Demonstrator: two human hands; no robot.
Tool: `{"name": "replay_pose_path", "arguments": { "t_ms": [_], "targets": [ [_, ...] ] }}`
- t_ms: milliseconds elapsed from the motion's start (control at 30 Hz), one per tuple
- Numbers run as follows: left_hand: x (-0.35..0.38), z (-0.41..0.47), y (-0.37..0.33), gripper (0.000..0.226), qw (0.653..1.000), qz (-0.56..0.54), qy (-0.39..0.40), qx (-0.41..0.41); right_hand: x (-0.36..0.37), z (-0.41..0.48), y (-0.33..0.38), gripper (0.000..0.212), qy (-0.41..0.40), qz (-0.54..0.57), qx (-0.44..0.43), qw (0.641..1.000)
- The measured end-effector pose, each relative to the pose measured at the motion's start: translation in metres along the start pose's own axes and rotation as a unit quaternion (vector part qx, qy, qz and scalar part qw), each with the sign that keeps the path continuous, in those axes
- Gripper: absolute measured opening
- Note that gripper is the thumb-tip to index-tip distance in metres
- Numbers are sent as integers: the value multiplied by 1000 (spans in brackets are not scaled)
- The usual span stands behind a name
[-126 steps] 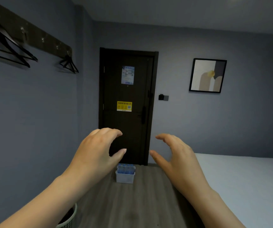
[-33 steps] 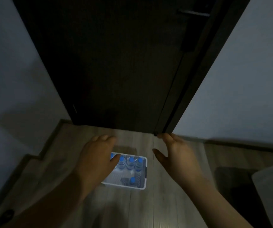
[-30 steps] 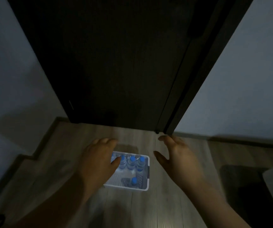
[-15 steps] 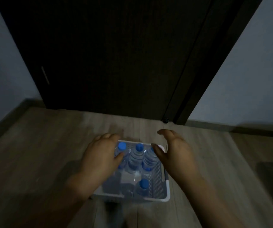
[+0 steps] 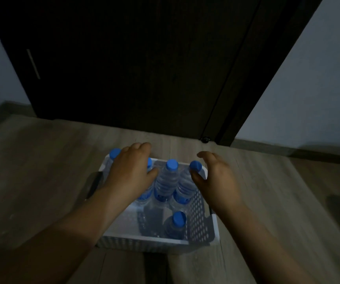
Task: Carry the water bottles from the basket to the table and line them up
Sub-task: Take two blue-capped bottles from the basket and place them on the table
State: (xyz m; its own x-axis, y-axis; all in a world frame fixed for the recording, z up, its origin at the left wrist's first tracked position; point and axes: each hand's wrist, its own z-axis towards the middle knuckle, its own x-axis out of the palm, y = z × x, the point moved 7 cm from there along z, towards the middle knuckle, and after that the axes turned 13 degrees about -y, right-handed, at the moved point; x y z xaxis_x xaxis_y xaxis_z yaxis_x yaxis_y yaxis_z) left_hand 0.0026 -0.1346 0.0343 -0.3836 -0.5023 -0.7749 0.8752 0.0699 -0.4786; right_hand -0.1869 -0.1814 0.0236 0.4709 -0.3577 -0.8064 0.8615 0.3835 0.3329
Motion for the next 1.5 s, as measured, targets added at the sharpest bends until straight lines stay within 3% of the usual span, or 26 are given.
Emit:
{"name": "replay_pose_path", "arguments": {
  "t_ms": [167, 400, 600, 1000, 1200, 1500],
  "targets": [
    [23, -1, 7, 62, 999, -23, 0, -26, 23, 3, -14, 53, -4, 24, 25, 999],
    [44, -3, 29, 59, 996, -69, -19, -61, 57, 1, -20, 65, -10, 66, 63, 996],
    [56, -7, 46, 32, 986, -123, -38, -105, 67, -6, -32, 65, -18, 120, 131, 984],
    [55, -13, 42, 17, 975, -199, -40, -94, 69, -18, -36, 8, -35, 296, 203, 933],
    [48, -19, 46, 18, 958, -250, -27, -140, 47, -18, -28, 12, -72, 324, 178, 926],
    [-5, -11, 14, 20, 944, -294, -113, -92, -29, -1, 12, 13, -215, 354, 101, 905]
  ]
}}
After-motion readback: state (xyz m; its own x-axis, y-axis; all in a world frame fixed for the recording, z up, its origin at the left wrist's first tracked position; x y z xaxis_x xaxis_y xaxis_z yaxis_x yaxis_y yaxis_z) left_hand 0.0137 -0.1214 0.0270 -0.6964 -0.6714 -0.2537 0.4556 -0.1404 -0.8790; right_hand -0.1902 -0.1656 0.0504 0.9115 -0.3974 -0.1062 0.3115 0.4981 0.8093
